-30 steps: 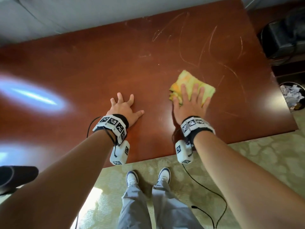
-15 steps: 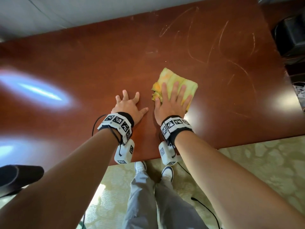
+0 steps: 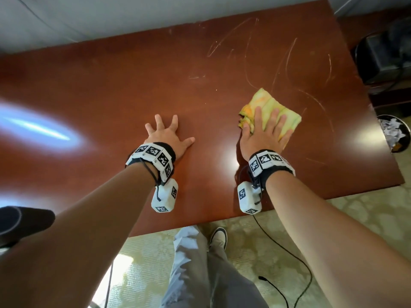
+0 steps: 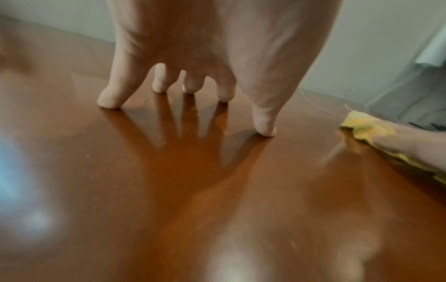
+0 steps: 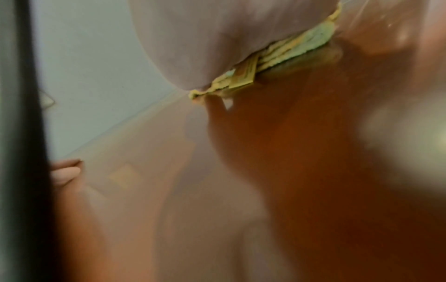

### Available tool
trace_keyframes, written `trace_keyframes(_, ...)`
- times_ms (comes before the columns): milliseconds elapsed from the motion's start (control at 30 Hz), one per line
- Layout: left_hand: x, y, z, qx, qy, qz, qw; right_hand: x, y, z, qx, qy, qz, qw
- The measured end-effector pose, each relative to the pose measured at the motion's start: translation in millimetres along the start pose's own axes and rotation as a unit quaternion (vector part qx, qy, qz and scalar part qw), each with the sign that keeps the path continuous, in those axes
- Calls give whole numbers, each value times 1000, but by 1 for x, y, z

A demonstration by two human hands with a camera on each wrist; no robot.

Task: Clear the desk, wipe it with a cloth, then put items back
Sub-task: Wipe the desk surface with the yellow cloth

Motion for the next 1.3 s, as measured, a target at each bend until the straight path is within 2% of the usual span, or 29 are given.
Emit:
trace_keyframes(167,4,1,-6,-4,-6,-3,1000,-6,35,-5,19,10,-22,1000)
trace_keyframes(367,9,3,-11,-12,-3,-10,1000,-35,90,-28,-15,-6,140,990)
trace_keyframes(533,9,5,-10,12,-5,-19,1000,-30,78,-27,-29,4,161,987)
trace_keyframes(600,8,5,-9,13,-1,-22,1000,-20,65,-21,-32,13,151,988)
trace_keyframes(767,6,6,-11,26,-9,-28,999,7,28,-1,-34,18,66,997)
trace_keyframes(900,6,7,-12,28,-5,-28,999,8,43,1,-18,38,19,999)
trace_keyframes(967,5,7,-11,35,-7,-32,999,1,69,-3,-11,54,46,997)
trace_keyframes(1100,6,6,-2,40,-7,-42,998,-22,127,-22,-21,49,180,982)
trace_keyframes(1167,6,8,2,55,-8,-49,997,-23,133,-27,-18,43,187,981)
trace_keyframes(1300,11,10,13,97,-16,-67,993,-12,114,-23,-39,40,185,981)
Point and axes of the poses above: each hand's wrist, its own x-axis towards the middle knuckle, its own z-axis out of the back of the hand, y = z × x, the point moved 3 cm from there along x, towards the middle knuckle, and after that the axes turned 4 degrees about z, right-handed, at the moved point
